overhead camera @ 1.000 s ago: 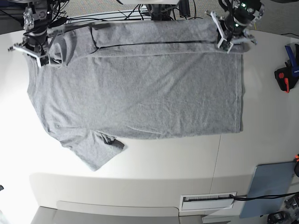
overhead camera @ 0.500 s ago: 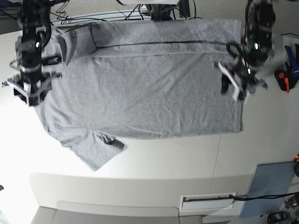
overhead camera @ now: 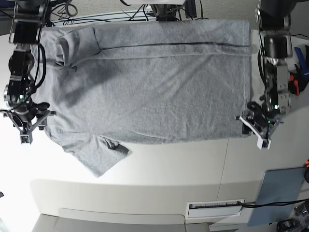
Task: Fold the T-shirt properly
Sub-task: 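Reach both grippers down to the hem corners of the shirt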
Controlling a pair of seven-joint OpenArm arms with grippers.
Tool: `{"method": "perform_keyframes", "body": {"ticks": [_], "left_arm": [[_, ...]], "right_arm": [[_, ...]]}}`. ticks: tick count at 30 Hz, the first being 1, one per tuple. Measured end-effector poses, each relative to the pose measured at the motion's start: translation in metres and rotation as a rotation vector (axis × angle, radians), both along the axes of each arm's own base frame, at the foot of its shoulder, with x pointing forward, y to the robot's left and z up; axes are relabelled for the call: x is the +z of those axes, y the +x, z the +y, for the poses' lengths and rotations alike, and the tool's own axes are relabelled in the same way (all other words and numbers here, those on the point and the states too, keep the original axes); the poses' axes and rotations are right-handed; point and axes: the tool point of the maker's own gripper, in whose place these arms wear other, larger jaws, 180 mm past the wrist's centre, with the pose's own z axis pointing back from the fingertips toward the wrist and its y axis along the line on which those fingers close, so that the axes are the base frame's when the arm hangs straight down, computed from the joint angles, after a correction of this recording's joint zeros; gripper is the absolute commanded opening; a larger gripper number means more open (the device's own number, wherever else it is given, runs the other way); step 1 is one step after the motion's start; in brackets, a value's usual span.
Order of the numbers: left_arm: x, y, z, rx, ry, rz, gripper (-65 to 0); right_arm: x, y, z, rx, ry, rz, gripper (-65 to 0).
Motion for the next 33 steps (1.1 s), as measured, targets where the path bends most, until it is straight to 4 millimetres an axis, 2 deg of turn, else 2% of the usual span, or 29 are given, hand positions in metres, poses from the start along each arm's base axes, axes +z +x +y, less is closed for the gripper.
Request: {"method": "perform_keyframes", "body": {"ticks": [2, 5, 9, 12, 19, 24, 27, 30, 31, 33], "left_arm": [[-0.001, 0.010, 0.004, 0.022, -0.017, 0.015, -39.0], [-0.010, 0.018, 0.015, 0.068, -0.038, 0.061, -39.0], [-0.031, 0.010, 0.018, 0.062, -0.055, 0.146, -39.0], [-0.032, 0.009, 0.017, 0.054, -0.059, 0.148, -39.0], [-0.031, 0.009, -0.001, -0.001, -0.114, 0.163, -39.0], [-0.032, 0.011, -0.032, -0.080, -0.159, 0.159, -39.4], [-0.033, 0.013, -0.035, -0.058, -0.169, 0.154, -46.1], [-0.034, 0.012, -0.032, -0.059, -0.146, 0.161, -61.7], [-0.034, 0.013, -0.030, -0.060, -0.133, 0.159, -65.0], [-0.035, 0.013, -0.027, -0.064, -0.108, 0.156, -65.0]], "right_arm": [[-0.003, 0.003, 0.003, 0.002, 0.038, 0.038, -36.0], [0.004, 0.011, 0.008, 0.021, 0.068, 0.038, -36.0], [0.004, 0.014, 0.017, 0.050, 0.094, 0.033, -36.0], [0.001, 0.014, 0.021, 0.052, 0.104, 0.036, -36.0], [-0.003, 0.015, 0.029, 0.057, 0.121, 0.036, -36.0], [-0.003, 0.015, 0.032, 0.082, 0.121, 0.041, -36.0], [-0.003, 0.015, 0.032, 0.081, 0.119, 0.041, -36.0], [-0.003, 0.015, 0.032, 0.082, 0.120, 0.040, -36.0], [-0.002, 0.016, 0.032, 0.083, 0.120, 0.033, -36.0], [0.001, 0.019, 0.033, 0.088, 0.120, 0.011, -36.0]]}}
